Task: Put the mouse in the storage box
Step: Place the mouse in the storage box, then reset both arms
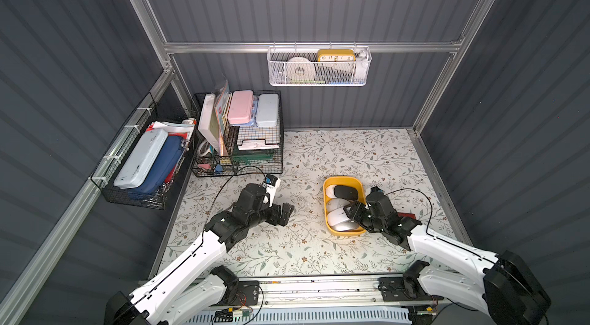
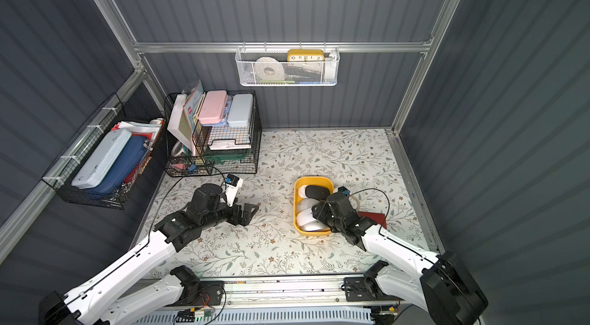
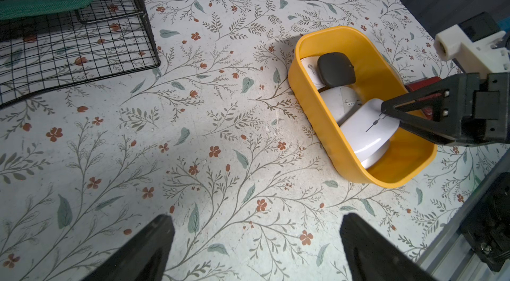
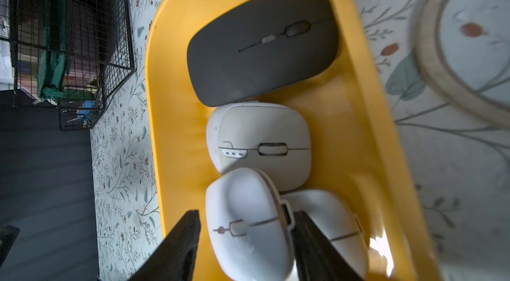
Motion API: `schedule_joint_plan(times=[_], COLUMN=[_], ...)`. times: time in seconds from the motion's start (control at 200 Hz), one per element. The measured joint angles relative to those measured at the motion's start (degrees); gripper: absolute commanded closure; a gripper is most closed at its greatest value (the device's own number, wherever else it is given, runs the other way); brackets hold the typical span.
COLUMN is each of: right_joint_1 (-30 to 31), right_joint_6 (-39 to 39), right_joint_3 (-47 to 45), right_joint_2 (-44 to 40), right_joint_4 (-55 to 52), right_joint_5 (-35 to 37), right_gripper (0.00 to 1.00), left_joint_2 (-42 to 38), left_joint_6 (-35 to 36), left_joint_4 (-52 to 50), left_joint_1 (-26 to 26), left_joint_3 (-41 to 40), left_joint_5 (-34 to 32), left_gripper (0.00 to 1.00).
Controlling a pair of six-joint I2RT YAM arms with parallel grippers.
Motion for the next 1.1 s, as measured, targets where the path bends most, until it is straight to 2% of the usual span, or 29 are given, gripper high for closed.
schedule_joint_plan(times=[0.4,0.67,0.796,1.096], right_joint_1=[0.0,-0.5,-2.1,-8.7], right_joint_6=[-6.5,-16.3,-21.9,-32.1], right_joint_3=[4.6,8.5,10.0,10.5], right_joint_2=[-6.0,-9.1,-10.0,-10.3], right_joint_4=[-6.3,-7.1,-6.7,-4.4], right_joint_5=[9.6,17.6,21.2,28.4], right_gripper=[0.36,0.31,0.29,0.21], left_joint_2=[-0.1,-1.2,-2.5,-5.1], left_joint_6=[0.0,-0.3,-1.0,-2.5], left_joint_4=[0.0,-0.2,-0.4,-0.8], left_joint_1=[0.0,0.0,0.0,0.0], left_joint_3=[-0.2,-0.2,-0.7,-4.7], left_joint_5=[-0.7,-3.0,-7.3,-25.4], left_gripper=[0.01,0.01,0.01,0.01])
